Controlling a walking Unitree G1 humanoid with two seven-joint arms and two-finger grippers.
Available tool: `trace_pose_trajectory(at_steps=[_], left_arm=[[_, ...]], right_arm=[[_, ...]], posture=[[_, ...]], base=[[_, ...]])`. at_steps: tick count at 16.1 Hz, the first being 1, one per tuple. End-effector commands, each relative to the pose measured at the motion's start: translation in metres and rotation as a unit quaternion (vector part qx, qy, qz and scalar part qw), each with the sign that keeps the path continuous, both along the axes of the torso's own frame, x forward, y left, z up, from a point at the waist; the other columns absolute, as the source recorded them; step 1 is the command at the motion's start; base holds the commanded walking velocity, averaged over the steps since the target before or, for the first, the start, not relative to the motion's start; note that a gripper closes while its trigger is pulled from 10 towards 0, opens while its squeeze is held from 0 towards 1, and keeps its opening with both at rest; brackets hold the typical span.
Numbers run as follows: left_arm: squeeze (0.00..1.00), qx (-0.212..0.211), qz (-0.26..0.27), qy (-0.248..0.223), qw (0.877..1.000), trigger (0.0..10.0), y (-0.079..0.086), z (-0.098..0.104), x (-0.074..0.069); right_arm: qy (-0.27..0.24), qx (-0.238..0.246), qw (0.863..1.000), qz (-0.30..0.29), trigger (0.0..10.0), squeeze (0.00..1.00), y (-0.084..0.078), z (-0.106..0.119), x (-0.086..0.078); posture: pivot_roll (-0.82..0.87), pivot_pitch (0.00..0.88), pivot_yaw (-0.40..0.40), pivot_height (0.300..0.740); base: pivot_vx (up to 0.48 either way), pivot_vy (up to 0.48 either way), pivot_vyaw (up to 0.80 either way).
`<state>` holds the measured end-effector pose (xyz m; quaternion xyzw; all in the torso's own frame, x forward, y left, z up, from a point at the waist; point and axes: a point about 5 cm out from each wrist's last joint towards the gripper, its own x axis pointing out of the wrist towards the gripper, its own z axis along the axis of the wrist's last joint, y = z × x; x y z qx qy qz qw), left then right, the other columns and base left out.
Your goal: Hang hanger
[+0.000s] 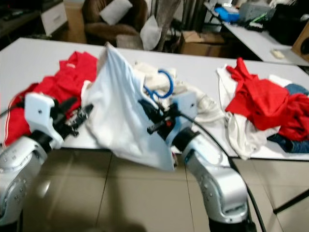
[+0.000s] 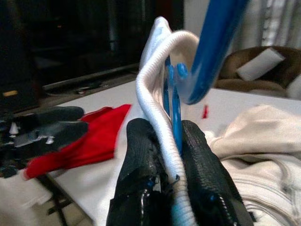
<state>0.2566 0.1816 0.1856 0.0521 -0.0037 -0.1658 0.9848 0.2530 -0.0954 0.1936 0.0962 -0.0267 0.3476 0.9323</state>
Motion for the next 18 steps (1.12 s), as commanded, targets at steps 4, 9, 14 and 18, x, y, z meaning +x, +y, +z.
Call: trace_pose_trajectory(at_steps=[4,9,14,18], left_arm=[[0.13,0.004,0.000,0.025,1.000,10.0,0.001,-0.006,-0.006],[0.13,0.039,-0.005,0.031,0.999,10.0,-0.001,-0.011,-0.011],[0.13,0.037,-0.049,0.041,0.997,10.0,-0.013,-0.013,-0.006],[0.13,0.041,-0.061,0.056,0.996,10.0,-0.020,-0.022,-0.008]], right_arm=[[-0.041,-0.082,0.996,0.013,10.0,0.00,-0.002,-0.006,-0.010],[-0.029,-0.036,0.999,0.011,10.0,0.00,0.005,-0.010,-0.022],[-0.003,-0.045,0.999,0.003,10.0,0.00,0.008,-0.023,-0.034],[0.022,-0.107,0.994,-0.014,10.0,0.00,-0.009,-0.041,-0.035]], posture=[[-0.01,0.023,-0.071,0.740],[0.01,0.034,-0.029,0.740],[0.01,0.025,0.044,0.740],[-0.01,0.041,0.028,0.740]], base=[[0.000,-0.090,0.40],[0.000,0.000,0.60],[0.000,0.000,0.64],[0.000,0.000,0.80]])
